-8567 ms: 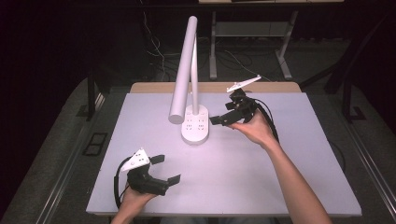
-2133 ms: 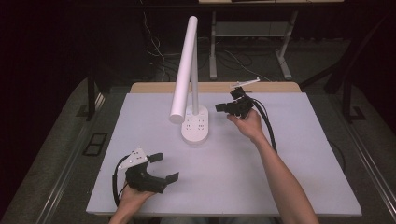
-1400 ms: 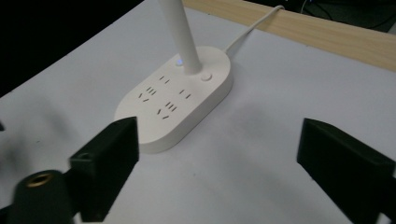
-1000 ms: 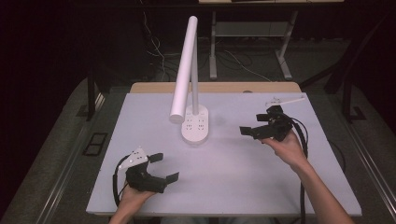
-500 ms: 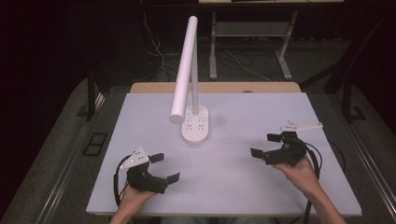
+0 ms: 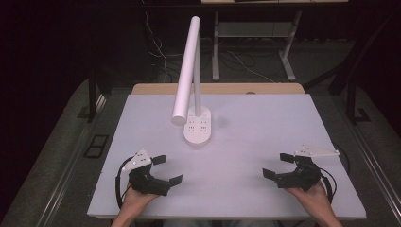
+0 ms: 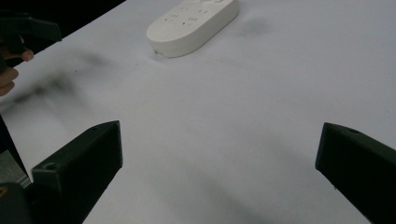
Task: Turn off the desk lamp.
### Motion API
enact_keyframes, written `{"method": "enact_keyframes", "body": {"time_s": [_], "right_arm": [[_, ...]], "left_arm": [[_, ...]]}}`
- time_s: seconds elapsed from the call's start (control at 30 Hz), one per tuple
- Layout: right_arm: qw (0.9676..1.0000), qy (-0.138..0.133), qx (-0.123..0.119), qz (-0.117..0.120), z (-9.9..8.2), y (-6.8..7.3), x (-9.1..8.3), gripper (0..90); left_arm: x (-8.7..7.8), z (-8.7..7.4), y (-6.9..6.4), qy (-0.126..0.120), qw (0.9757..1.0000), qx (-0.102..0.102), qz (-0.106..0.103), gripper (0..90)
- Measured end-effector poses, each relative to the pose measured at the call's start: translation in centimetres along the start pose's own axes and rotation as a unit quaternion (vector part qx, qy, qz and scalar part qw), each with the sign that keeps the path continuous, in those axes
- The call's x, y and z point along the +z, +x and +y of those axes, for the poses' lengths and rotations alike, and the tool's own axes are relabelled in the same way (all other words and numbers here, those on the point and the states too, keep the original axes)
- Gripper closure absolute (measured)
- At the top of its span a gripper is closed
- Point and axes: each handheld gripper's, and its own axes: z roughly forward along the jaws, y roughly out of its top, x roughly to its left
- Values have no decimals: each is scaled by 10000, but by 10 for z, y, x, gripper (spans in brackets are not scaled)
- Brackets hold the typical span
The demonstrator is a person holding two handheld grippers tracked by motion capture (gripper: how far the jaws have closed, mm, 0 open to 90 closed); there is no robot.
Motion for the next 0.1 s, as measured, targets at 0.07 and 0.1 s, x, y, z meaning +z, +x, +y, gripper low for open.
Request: {"method": "enact_keyframes", "body": {"time_s": [0.07,0.1], "right_arm": [[10000,5,18,-51,-4,1,-1,5],[10000,0,37,-40,-7,1,-1,5]], "left_arm": [[1,0,0,4,10000,17,-4,0],[1,1,0,0,10000,19,-10,0]]}}
